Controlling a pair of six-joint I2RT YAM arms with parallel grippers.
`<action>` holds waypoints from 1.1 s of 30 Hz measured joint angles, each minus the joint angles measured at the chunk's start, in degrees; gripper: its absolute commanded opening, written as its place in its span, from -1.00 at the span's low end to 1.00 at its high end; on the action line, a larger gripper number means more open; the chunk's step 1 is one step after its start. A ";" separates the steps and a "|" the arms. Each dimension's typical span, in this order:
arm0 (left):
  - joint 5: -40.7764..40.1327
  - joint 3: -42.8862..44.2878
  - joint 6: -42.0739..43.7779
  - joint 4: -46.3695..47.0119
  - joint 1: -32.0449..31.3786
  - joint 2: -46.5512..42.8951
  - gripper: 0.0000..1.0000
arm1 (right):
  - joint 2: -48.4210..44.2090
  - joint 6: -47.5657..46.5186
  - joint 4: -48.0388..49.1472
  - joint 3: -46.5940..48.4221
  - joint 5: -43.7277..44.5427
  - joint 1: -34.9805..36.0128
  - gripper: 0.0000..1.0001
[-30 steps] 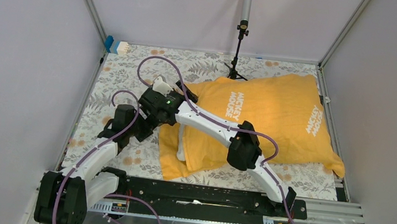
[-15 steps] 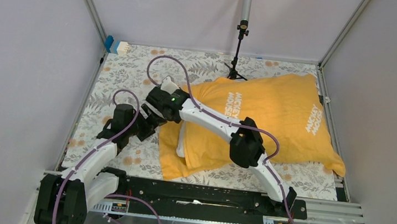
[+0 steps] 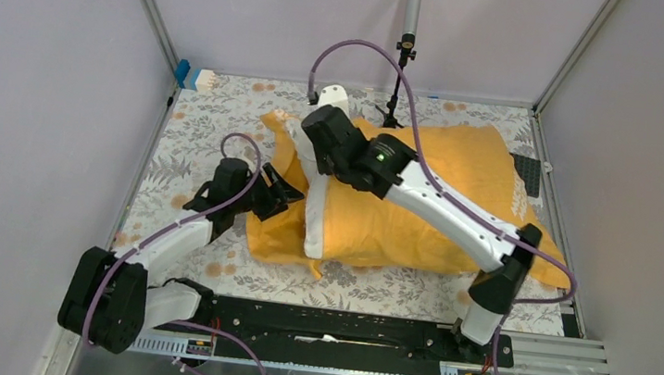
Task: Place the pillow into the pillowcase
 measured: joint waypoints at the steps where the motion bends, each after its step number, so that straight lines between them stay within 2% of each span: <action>1: -0.22 0.33 -0.35 0.46 -1.16 1.05 0.25 | -1.77 0.42 1.36 -1.77 -0.85 0.00 -1.00; 8: -6.73 2.36 -1.60 3.02 -9.05 4.79 0.27 | -12.76 3.10 12.85 -18.78 -7.08 -0.02 -1.00; 16: -16.20 2.91 -2.27 4.33 -17.62 8.55 0.14 | -18.38 4.98 21.31 -28.96 -9.88 -0.02 -1.00; 19: -20.41 2.91 -2.78 4.66 -21.00 8.20 0.03 | -20.37 5.44 22.93 -30.86 -9.86 -0.04 -1.00; 22: -24.15 2.91 -3.04 4.55 -24.52 7.28 -0.23 | -21.88 5.77 23.67 -31.78 -9.84 -0.07 -1.00; 23: -25.20 2.91 -3.15 4.57 -25.55 7.06 -0.24 | -22.29 5.88 23.98 -32.02 -9.84 -0.09 -1.00; 26: -27.36 2.91 -3.41 4.55 -27.54 6.97 -0.21 | -22.97 6.16 24.85 -32.59 -9.84 -0.13 -1.00; 33: -32.20 2.91 -3.74 5.57 -29.35 8.87 0.04 | -23.98 7.15 25.75 -33.18 -10.23 -0.22 -1.00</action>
